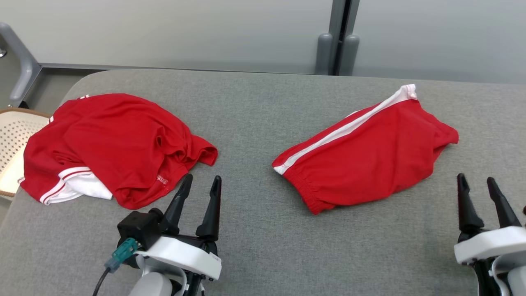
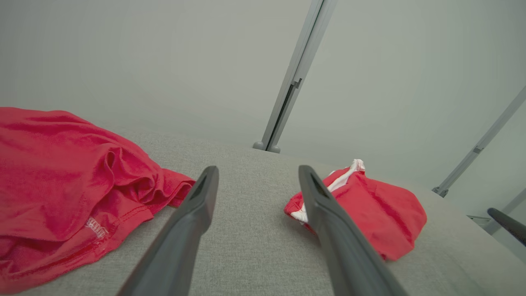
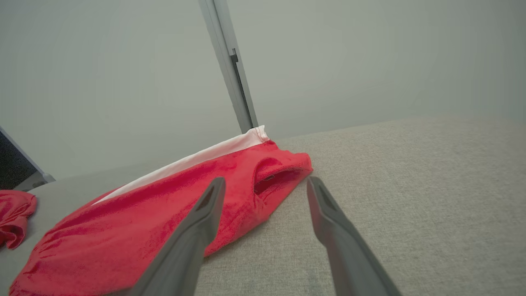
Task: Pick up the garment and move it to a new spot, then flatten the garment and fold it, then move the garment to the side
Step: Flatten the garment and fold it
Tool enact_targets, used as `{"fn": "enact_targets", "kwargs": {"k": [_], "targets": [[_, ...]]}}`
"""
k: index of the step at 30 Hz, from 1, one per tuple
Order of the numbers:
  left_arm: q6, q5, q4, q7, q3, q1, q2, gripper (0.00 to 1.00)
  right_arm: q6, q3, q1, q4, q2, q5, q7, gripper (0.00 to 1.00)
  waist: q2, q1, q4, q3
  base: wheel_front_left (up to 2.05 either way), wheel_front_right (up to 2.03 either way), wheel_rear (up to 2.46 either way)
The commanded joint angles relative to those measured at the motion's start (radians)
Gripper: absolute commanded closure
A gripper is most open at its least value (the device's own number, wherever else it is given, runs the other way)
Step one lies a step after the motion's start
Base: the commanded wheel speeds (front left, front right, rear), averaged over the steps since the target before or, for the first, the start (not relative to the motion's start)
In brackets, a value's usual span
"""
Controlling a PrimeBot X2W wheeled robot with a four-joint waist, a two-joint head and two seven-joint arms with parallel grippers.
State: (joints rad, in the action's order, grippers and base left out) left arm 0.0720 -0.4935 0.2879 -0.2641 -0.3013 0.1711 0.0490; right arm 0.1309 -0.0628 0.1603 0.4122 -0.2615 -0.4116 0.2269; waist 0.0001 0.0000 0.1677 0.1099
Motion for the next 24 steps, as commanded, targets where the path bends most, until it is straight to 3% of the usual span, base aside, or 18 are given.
{"fn": "enact_targets", "kwargs": {"k": [1,12,17,24], "targets": [[-0.005,-0.006,-0.002,0.0,-0.014,0.002,0.003,0.0,0.0,0.028,0.031,0.012,0.011,-0.08,-0.03,0.0,-0.0001,0.0,0.02,0.013,0.0,0.0,0.0],[-0.029,-0.032,-0.03,0.0,-0.105,0.014,0.004,0.0,0.0,0.182,0.155,0.115,0.024,-0.311,-0.237,0.0,-0.0001,0.0,0.105,0.078,0.0,0.0,0.0],[-0.051,-0.046,-0.075,0.0,-0.146,0.028,0.004,0.0,0.0,0.282,0.242,0.224,-0.002,-0.294,-0.347,0.0,-0.0001,0.0,0.163,0.121,0.0,0.0,0.0],[-0.067,-0.062,-0.106,0.0,-0.197,0.028,0.003,0.0,0.0,0.382,0.34,0.332,-0.01,-0.243,-0.415,0.0,-0.0001,0.0,0.215,0.157,0.0,0.0,0.0]]}}
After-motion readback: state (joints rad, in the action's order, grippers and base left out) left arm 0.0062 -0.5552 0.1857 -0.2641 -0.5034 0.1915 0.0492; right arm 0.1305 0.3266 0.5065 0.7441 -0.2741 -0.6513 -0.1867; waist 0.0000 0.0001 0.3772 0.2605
